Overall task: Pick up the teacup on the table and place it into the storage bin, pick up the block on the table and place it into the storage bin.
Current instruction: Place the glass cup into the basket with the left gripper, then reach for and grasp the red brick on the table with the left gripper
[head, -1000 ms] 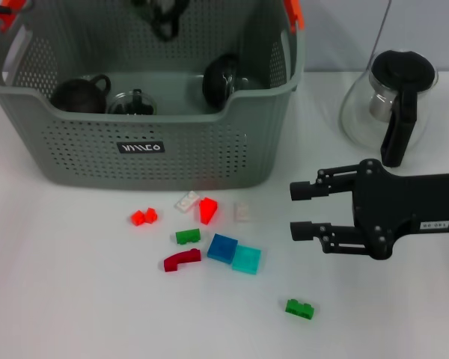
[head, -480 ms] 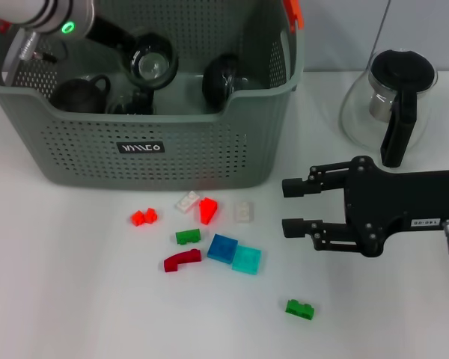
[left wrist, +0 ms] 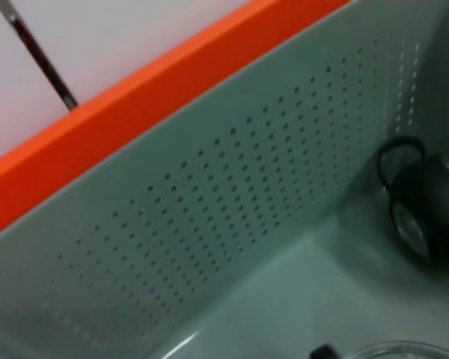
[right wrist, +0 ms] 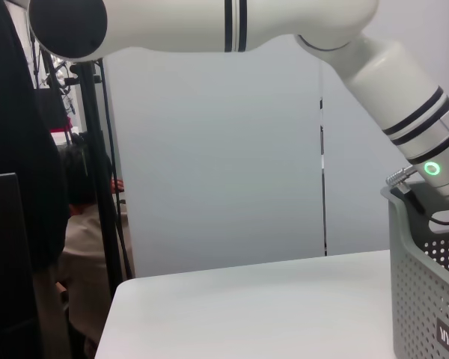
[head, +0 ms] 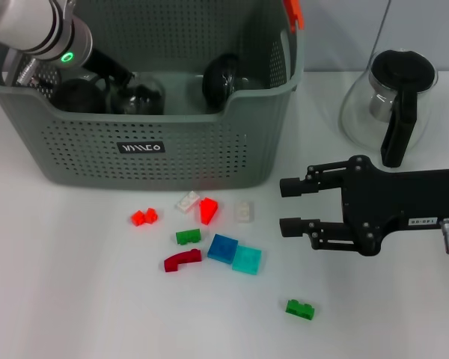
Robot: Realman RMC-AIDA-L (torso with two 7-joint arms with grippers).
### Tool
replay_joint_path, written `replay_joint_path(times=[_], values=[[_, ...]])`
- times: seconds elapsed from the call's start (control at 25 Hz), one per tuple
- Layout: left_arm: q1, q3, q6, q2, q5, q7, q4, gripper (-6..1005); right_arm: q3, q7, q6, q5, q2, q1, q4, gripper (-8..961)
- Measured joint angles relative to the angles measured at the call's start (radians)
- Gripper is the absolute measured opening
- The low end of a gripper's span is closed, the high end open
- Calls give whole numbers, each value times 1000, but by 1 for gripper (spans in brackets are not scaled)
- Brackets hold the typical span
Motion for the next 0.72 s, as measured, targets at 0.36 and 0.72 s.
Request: replay_joint_path(times=[0.36, 0.72], values=[[28, -125, 90, -13, -40, 25, 121, 261, 6, 1, -5, 2, -2, -5, -6, 534], [116, -492, 566, 130, -682, 207, 161, 486, 6, 2, -7, 2, -2, -11, -6, 535]])
